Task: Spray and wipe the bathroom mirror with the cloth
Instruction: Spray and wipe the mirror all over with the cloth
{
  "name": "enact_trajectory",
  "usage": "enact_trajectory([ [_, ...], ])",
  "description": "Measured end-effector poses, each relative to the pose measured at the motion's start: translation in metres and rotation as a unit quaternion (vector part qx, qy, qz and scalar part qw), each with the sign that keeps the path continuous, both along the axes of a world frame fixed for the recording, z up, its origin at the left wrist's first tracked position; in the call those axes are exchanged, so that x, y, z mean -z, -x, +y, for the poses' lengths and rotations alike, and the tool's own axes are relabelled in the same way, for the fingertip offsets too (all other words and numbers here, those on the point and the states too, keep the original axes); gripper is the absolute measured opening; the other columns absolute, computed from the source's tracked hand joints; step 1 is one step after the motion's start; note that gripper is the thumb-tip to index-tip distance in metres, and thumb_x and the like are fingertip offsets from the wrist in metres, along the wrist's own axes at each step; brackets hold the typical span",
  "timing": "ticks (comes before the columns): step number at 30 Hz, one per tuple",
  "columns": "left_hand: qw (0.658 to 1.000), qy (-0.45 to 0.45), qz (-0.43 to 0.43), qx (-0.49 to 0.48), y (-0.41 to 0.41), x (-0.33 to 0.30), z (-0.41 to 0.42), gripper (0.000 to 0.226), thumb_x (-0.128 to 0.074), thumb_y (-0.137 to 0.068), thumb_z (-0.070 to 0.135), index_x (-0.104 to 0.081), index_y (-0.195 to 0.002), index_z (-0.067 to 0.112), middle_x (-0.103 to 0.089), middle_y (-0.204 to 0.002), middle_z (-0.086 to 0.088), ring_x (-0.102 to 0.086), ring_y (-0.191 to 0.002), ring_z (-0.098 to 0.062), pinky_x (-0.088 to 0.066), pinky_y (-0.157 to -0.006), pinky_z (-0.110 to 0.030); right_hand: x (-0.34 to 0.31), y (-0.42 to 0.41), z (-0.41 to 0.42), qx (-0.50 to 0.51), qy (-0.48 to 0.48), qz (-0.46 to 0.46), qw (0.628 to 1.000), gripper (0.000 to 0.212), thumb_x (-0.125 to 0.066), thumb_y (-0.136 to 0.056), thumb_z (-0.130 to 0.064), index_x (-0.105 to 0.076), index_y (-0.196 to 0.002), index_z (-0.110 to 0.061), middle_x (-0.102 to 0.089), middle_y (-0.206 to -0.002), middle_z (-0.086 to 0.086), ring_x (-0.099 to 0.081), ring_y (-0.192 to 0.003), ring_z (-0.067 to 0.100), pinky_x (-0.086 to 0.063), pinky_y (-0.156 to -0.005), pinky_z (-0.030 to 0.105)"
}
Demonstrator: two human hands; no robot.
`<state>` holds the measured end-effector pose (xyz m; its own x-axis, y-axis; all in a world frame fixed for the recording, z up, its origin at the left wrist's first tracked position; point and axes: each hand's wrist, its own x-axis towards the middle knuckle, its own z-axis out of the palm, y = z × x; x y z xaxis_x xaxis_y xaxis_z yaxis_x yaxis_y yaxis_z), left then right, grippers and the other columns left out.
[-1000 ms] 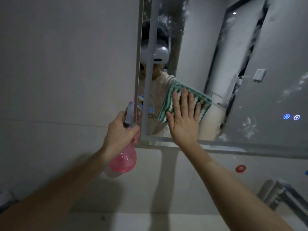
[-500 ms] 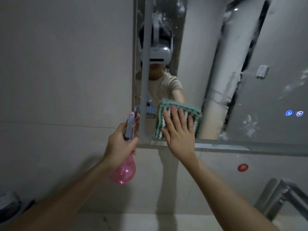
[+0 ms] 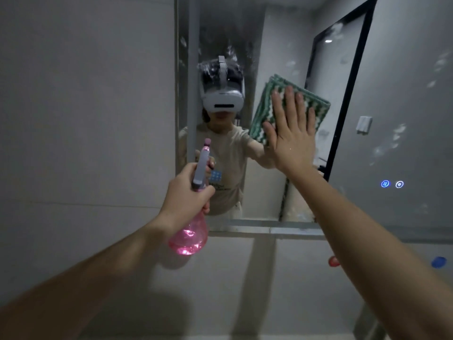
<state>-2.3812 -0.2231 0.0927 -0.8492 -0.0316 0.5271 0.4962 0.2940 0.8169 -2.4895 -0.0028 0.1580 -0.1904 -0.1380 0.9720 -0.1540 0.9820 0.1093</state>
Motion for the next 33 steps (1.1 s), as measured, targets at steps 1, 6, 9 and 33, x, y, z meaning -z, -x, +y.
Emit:
enact_trajectory([
  [1,1.000,-0.002,-0.003,0.005,0.000,0.000,0.005,0.030,-0.058,-0.083,-0.005,-0.054,-0.096,0.022,-0.055,-0.065,-0.010,-0.054,-0.045,-0.010,-0.045,-0.044,-0.018,0.007,0.001,0.008,0.006,0.022,-0.002,1.000,0.056,-0.023,-0.101,-0.046,-0.024,-0.151,-0.021,-0.023,-0.157,0.007,-0.018,-0.145,0.023,-0.010,-0.117,0.043],
  [6,1.000,0.007,-0.028,0.012,0.004,0.014,0.031,0.036,-0.059,-0.081,-0.004,-0.054,-0.098,0.027,-0.054,-0.064,-0.006,-0.054,-0.047,-0.013,-0.047,-0.048,-0.023,0.060,0.000,0.047,0.030,0.132,-0.035,0.990,0.059,-0.015,-0.102,-0.049,-0.016,-0.152,-0.019,-0.019,-0.158,0.009,-0.014,-0.145,0.025,-0.006,-0.117,0.043],
  [9,0.999,0.004,-0.049,0.023,0.007,0.020,0.046,0.039,-0.060,-0.082,-0.004,-0.054,-0.110,0.022,-0.055,-0.069,-0.009,-0.054,-0.051,-0.018,-0.049,-0.051,-0.027,0.088,-0.004,0.058,0.022,0.177,-0.046,0.983,0.060,-0.015,-0.102,-0.048,-0.017,-0.152,-0.015,-0.020,-0.157,0.012,-0.014,-0.145,0.027,-0.002,-0.117,0.041],
  [33,1.000,0.022,0.002,0.021,0.020,0.003,0.109,0.033,-0.059,-0.081,-0.006,-0.054,-0.109,0.011,-0.056,-0.066,-0.009,-0.052,-0.044,-0.003,-0.042,-0.045,-0.013,0.106,-0.001,0.107,0.029,0.057,-0.015,0.998,0.056,-0.019,-0.103,-0.047,-0.001,-0.152,-0.027,-0.016,-0.157,0.002,0.003,-0.147,0.015,-0.007,-0.118,0.044],
])
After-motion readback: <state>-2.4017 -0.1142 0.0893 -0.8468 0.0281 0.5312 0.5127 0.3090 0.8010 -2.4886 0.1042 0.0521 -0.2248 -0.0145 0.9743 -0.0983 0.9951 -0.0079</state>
